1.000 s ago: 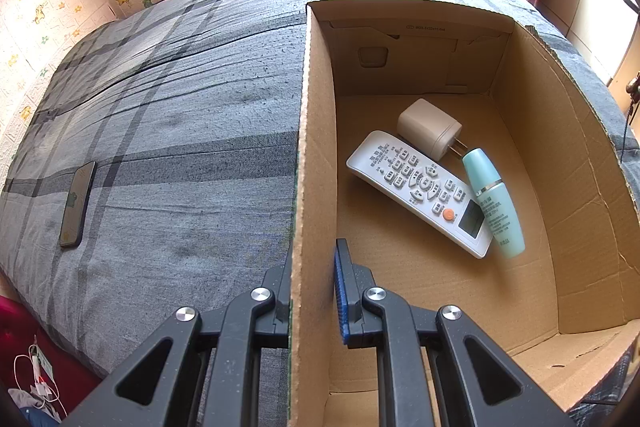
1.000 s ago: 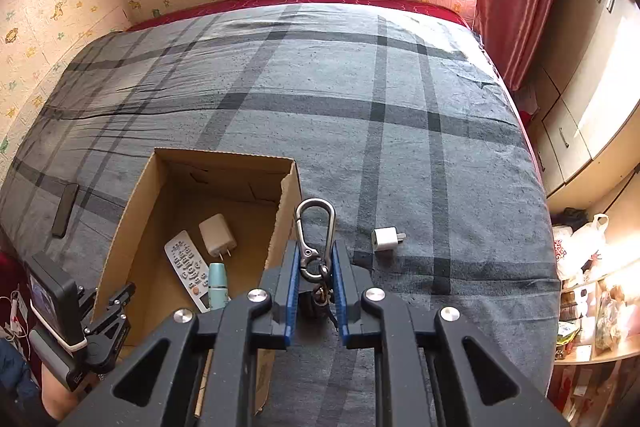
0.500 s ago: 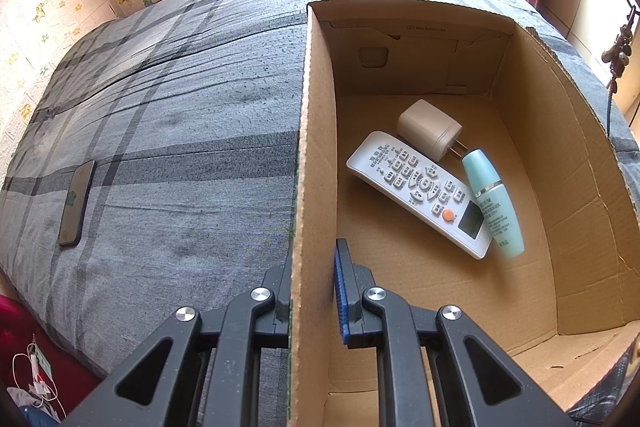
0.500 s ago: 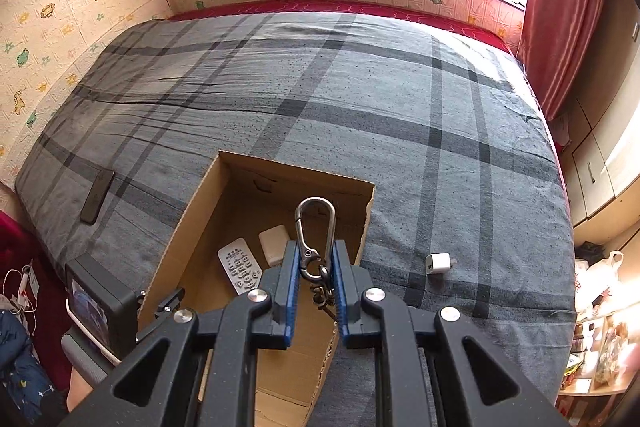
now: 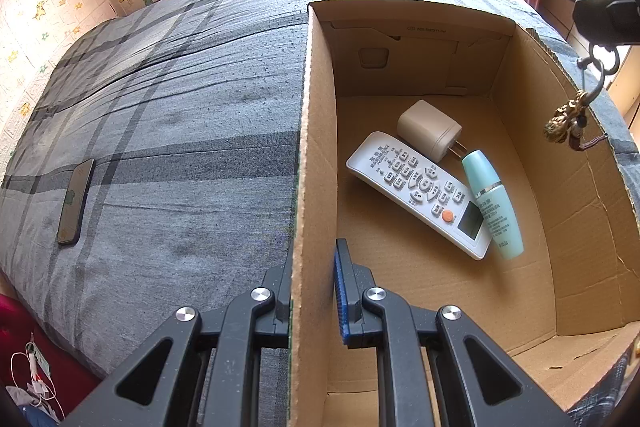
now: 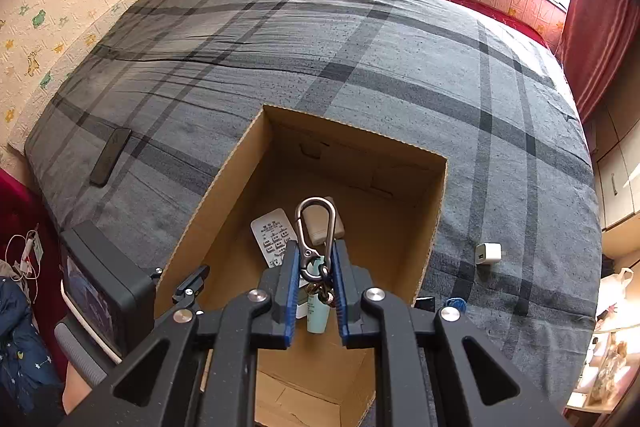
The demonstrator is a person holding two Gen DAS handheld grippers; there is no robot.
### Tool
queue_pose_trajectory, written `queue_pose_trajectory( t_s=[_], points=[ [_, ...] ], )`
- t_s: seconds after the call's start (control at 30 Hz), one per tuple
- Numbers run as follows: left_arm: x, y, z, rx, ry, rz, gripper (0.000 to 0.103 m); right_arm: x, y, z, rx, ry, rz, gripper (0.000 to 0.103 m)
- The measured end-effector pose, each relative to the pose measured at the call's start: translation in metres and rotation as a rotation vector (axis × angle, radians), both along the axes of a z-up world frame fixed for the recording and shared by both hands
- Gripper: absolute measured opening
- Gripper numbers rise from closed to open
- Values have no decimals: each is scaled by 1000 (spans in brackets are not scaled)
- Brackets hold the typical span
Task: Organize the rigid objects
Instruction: 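Carry the keys with the right tool into the box and lower them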
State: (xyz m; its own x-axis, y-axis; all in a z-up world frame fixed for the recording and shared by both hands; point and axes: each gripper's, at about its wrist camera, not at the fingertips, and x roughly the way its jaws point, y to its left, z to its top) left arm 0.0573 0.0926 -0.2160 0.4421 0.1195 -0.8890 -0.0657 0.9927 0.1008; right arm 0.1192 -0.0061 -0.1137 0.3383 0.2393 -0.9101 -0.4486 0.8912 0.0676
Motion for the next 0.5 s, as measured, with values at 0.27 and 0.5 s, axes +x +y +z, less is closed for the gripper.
queue_pose_trajectory(
  t_s=[0.27,0.5],
  points=[
    [0,0,0,0,0,0,15,0,14,-37,-27,64,16,15],
    [0,0,-1,0,0,0,15,1,22,-67,-27,132,26,15]
  ],
)
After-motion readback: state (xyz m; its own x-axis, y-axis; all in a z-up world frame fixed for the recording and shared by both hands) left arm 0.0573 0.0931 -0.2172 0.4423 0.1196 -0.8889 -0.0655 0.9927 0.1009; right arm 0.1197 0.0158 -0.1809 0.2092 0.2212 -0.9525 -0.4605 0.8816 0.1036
